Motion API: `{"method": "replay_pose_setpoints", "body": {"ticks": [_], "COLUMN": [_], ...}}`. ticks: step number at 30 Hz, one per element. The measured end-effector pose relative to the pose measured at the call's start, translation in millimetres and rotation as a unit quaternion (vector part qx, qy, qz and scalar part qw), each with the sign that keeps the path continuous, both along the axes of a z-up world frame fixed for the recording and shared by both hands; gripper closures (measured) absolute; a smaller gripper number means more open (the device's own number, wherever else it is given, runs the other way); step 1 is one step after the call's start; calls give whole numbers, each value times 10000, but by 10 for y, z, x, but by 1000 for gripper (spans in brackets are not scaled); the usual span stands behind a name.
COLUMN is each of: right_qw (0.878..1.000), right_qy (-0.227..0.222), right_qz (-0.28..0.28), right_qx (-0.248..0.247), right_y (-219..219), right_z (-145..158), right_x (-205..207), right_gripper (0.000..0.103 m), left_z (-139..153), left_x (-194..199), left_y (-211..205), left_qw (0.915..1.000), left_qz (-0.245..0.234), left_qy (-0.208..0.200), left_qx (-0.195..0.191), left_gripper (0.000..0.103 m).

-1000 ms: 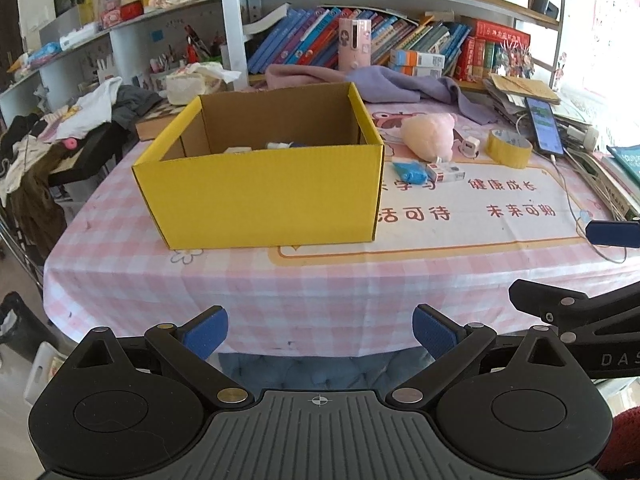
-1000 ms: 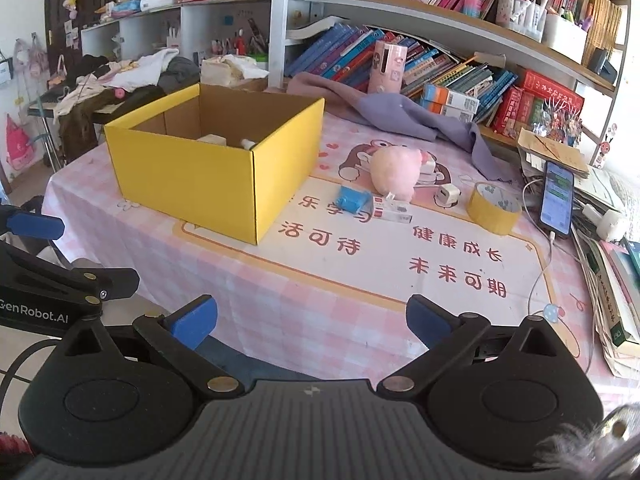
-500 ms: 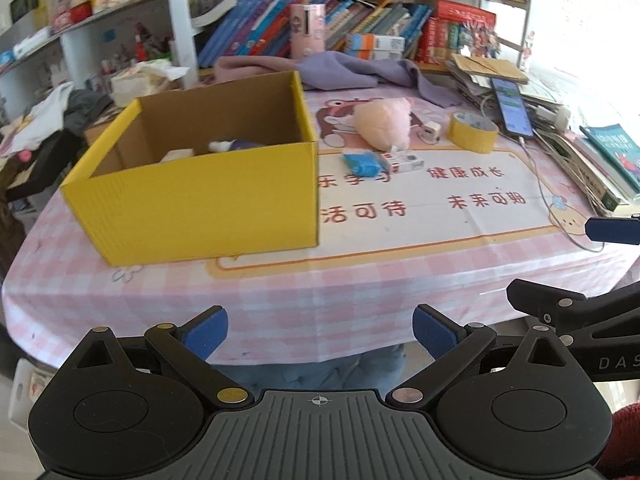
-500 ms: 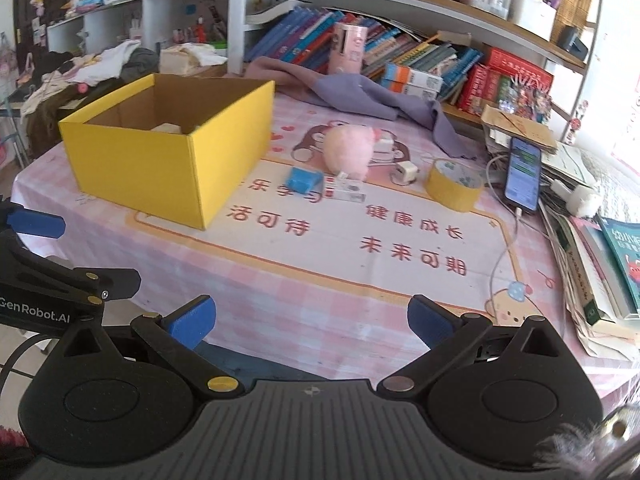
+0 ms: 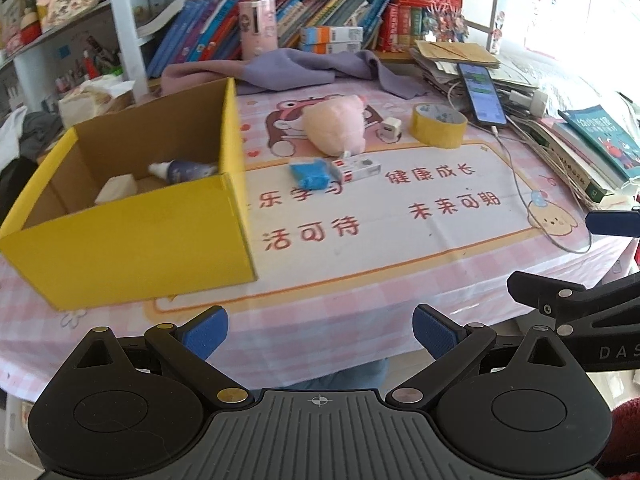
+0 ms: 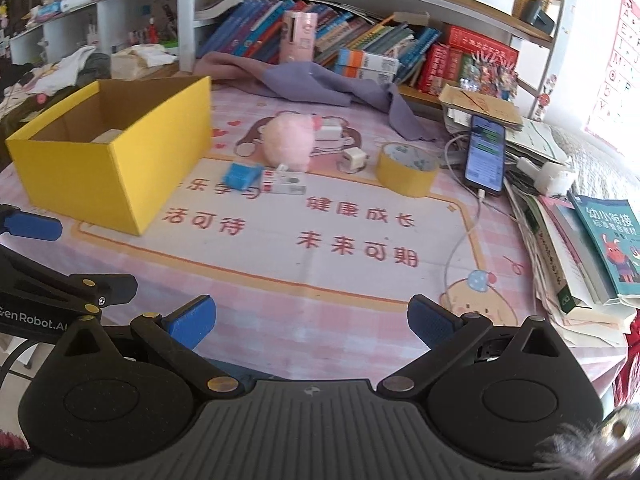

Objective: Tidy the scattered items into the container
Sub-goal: 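Move the left tool to the white stapler box and close on it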

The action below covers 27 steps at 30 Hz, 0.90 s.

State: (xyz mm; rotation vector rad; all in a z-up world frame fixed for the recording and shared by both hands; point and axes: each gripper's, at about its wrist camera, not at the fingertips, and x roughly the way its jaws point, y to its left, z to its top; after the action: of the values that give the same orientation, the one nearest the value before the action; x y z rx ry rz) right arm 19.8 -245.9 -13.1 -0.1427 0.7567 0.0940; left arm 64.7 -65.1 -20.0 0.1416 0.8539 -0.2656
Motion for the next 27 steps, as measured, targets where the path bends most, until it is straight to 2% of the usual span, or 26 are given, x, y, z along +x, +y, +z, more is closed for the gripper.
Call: {"method": "replay_pose_setpoints", "body": {"ticks": [8, 15, 27], "right_qw": [9998, 9998, 9990], "right_qy": [16, 57, 94], "right_qz": [-162, -132, 159], "right_qx": [91, 135, 399], "right_y": [-326, -626, -1099], "right_z": [-22, -8, -23], "right_x": [290, 704, 1478], "right_gripper": [0, 0, 0], "left_z": [-4, -13, -23], "left_x": [230, 513, 1079], "left_y": [-322, -619, -999], "left_qw": [9998, 9997, 9982], "left_qz": [-122, -92, 423], "left_qy": [-58, -84, -118], "left_qx": [158, 208, 409], "left_gripper": [3, 3, 3]}}
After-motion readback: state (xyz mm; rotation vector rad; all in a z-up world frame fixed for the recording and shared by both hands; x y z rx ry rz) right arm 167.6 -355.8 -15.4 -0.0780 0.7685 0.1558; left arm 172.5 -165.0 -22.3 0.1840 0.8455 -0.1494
